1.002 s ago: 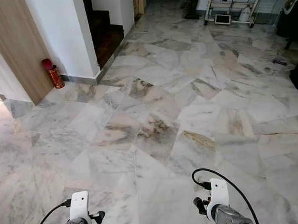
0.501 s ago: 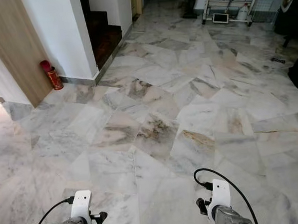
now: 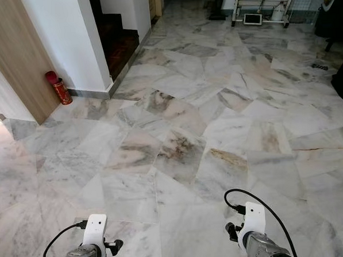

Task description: Move the pillow to the sofa from floor

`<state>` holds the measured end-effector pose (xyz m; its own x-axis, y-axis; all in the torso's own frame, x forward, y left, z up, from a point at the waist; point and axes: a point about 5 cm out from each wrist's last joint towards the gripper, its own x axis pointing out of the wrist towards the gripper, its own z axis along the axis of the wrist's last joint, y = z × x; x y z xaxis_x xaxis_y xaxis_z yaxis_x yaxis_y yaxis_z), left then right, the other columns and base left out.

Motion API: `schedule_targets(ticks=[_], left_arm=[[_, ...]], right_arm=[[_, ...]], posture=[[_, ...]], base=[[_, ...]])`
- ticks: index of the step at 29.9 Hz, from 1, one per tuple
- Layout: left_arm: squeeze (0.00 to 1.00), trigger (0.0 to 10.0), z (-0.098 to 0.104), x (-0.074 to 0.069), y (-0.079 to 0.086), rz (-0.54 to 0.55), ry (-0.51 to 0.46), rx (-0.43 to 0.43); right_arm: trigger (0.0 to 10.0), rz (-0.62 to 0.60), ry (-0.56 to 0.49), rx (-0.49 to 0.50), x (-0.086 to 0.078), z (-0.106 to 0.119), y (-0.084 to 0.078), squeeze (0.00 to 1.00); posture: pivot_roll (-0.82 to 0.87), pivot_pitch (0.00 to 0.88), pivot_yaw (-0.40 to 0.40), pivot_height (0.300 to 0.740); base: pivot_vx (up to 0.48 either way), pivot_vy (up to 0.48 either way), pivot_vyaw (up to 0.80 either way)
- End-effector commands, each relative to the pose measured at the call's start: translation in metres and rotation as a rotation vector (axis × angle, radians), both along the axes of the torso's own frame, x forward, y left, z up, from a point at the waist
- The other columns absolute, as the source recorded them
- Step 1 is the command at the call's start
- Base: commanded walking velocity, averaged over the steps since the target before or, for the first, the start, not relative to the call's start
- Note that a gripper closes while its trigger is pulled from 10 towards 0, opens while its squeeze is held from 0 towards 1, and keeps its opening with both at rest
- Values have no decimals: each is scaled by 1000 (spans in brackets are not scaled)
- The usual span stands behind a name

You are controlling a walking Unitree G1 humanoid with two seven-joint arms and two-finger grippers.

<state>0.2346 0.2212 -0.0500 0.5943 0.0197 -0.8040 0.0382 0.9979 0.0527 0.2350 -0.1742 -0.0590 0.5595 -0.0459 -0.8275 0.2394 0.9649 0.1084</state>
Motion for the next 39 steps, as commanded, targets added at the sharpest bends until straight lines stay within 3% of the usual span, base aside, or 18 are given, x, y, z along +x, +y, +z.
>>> schedule_targets(ticks=[1,29,39], left_arm=[[0,10000,0,-1,2,18,10,3],[0,10000,-7,-12,4,30,31,4],[0,10000,-6,-11,6,16,36,11]], right_arm=[[10000,21,3,-10,3,2,1,0],[10000,-47,-3,-8,-6,-4,-1,0],[10000,-70,-6,3,-5,-3,1,0]], posture=[[7,0,-3,740],[-3,0,-2,740],[-2,0,8,740]], base=[[0,0,0],[0,0,0],[-298,0,0]])
